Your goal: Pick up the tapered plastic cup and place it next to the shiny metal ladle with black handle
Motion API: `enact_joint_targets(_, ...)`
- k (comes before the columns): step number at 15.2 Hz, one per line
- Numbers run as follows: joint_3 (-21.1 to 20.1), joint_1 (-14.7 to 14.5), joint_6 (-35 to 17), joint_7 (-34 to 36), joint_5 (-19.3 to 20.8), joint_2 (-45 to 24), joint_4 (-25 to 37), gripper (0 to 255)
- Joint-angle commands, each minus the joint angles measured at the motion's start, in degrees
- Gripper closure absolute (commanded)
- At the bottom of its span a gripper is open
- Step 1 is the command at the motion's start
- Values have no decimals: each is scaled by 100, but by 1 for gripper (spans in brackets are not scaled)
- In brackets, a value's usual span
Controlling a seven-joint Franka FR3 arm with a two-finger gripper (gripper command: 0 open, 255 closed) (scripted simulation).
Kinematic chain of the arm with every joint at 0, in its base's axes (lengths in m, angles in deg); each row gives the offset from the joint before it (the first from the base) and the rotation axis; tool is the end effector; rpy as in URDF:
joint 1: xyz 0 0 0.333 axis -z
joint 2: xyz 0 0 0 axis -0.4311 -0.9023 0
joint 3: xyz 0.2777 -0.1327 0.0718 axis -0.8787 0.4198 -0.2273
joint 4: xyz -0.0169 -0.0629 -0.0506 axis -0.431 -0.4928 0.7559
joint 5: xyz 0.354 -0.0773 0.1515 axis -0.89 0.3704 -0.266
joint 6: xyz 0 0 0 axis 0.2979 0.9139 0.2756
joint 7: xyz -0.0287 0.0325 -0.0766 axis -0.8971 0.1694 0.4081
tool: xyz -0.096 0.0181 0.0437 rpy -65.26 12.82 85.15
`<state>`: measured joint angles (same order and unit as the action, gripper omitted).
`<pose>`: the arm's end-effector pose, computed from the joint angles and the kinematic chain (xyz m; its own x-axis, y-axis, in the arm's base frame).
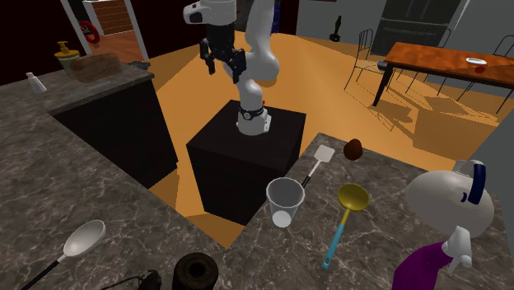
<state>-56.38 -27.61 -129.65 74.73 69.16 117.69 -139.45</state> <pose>0.3181 0.0470 0.5577 0.9790 -0.1833 -0.0887 -0.1736 -0.9790 0.1073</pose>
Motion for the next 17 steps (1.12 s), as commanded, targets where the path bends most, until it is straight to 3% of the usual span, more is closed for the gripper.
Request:
enact_joint_targets(1,-188,-45,-232,222,-105,-321,101,0)
enact_joint_targets(9,-940,-191,-1067,1134,-302,-1678,647,0)
enact_joint_targets(17,-1580,-305,-1636,2125,-15,-3300,1658,0)
